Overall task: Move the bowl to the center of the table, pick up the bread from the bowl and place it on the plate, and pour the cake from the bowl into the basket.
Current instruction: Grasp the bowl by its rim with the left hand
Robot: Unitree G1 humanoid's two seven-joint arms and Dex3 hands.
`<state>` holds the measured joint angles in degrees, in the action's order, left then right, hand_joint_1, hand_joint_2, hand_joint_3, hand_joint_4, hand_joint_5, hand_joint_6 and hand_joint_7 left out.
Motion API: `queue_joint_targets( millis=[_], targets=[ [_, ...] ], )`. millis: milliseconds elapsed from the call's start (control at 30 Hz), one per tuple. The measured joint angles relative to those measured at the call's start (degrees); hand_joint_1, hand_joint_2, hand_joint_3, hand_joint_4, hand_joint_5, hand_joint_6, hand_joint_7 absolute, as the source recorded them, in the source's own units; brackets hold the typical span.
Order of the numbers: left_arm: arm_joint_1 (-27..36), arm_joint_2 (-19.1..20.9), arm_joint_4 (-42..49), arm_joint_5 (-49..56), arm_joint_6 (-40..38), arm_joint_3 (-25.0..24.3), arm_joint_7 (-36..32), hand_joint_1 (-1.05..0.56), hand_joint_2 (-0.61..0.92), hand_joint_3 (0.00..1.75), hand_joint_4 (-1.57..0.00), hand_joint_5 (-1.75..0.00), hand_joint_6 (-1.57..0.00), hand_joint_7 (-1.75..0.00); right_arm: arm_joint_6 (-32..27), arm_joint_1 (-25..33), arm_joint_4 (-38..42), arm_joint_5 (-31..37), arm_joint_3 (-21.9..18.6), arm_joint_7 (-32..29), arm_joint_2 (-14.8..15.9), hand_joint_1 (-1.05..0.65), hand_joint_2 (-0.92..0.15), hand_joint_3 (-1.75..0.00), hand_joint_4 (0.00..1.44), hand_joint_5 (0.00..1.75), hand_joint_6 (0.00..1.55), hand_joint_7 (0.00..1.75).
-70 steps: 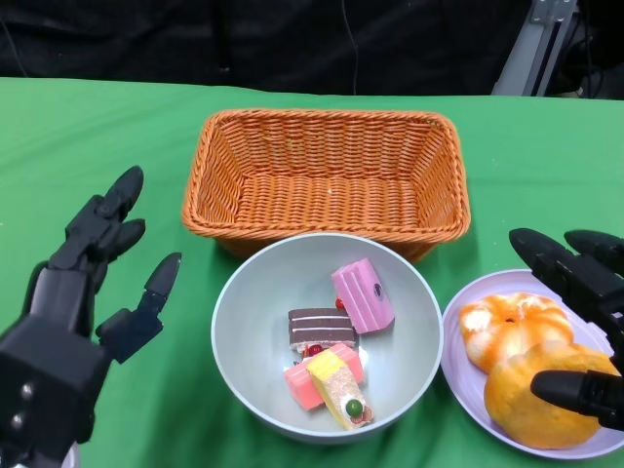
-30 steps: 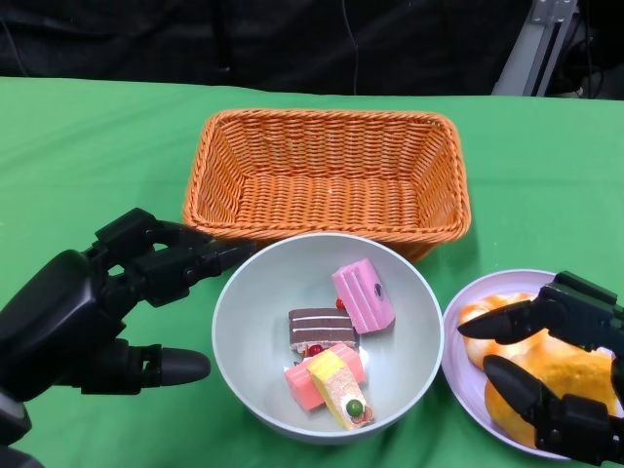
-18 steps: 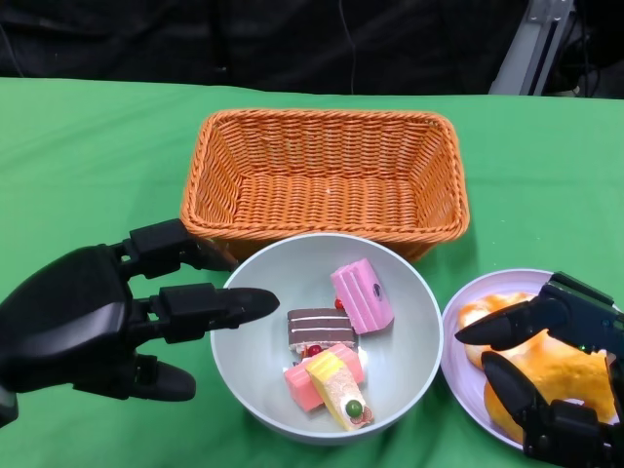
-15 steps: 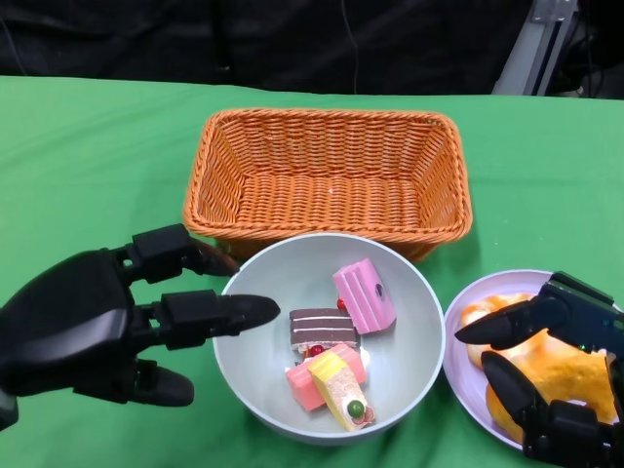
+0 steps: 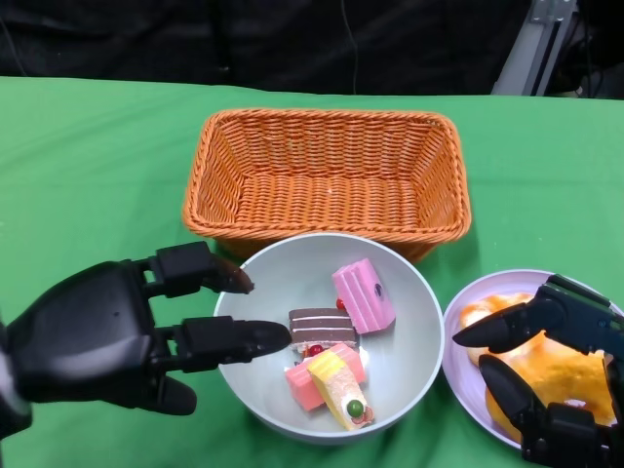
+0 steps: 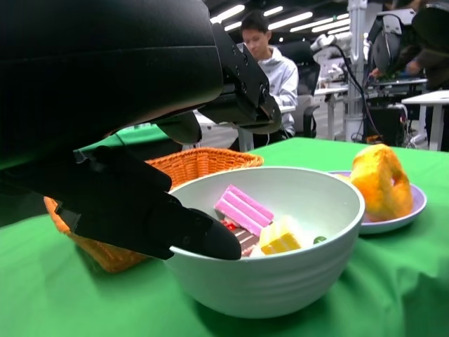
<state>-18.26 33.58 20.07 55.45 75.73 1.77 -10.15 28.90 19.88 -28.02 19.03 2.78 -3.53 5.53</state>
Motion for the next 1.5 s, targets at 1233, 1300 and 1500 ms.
queue_joint_targets(
  millis=[1233, 1300, 1500],
  targets=[
    [-14.7, 7.8, 7.8, 25.3, -25.3, 34.6, -38.1, -0.46, 0.85, 0.01, -0.44, -0.68, -0.68, -0.06, -0.8, 0.8, -0.3, 0.3, 0.1, 0.7, -0.4, -0.2, -0.51, -0.92, 0.67, 1.37, 0.74, 0.96],
    [-16.4, 7.2, 9.8, 26.3, -26.7, 36.7, -39.8, -0.45, 0.88, 0.01, -0.47, -0.67, -0.71, -0.06, -0.8, 0.8, -0.3, 0.3, 0.2, 0.9, -0.5, -0.21, -0.5, -0.92, 0.68, 1.37, 0.75, 0.97],
    [-18.7, 6.7, 13.1, 26.9, -29.6, 40.6, -41.3, -0.5, 0.84, 0.0, -0.48, -0.66, -0.7, -0.04, -0.9, 0.8, -0.3, 0.2, 0.3, 0.9, -0.5, -0.2, -0.51, -0.92, 0.68, 1.37, 0.75, 0.97]
  ],
)
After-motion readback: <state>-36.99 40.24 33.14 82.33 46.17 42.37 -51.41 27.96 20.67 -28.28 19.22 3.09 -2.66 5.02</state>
